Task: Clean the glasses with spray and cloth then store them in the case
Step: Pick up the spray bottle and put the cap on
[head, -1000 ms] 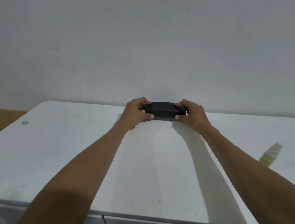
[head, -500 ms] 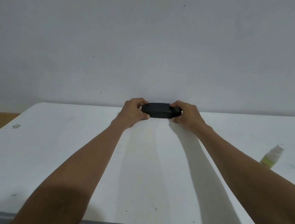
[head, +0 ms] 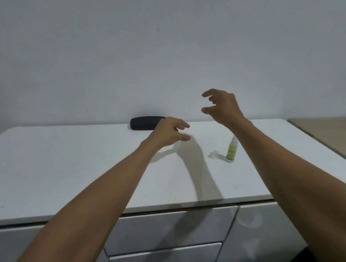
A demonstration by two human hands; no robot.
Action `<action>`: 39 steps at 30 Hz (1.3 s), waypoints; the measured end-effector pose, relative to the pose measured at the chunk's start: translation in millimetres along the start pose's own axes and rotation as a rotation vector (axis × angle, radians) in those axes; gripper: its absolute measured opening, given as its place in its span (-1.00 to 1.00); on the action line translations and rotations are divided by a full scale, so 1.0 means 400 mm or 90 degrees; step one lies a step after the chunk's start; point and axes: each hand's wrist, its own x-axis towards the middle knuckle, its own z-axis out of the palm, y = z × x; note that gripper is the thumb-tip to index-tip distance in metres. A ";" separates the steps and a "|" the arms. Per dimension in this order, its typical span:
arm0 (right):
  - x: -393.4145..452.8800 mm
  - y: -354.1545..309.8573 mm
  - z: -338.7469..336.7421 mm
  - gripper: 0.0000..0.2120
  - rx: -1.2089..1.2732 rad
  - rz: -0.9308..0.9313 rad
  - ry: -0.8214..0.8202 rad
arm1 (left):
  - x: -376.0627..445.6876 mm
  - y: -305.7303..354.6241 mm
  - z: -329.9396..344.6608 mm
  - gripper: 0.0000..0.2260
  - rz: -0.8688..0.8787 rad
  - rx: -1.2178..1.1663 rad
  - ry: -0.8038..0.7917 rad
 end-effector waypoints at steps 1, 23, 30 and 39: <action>-0.026 0.014 -0.031 -0.56 0.002 0.015 0.008 | -0.014 0.017 0.034 -0.61 0.008 0.010 -0.019; -0.324 0.215 0.016 -0.70 0.212 0.198 0.121 | -0.037 0.139 0.260 -0.86 0.081 -0.106 0.179; -0.321 0.220 0.020 -0.79 0.240 0.194 0.110 | -0.001 0.220 0.250 -0.82 0.115 -0.156 0.115; -0.321 0.212 0.021 -0.81 0.243 0.197 0.107 | -0.009 0.204 0.265 -0.80 0.116 -0.135 0.055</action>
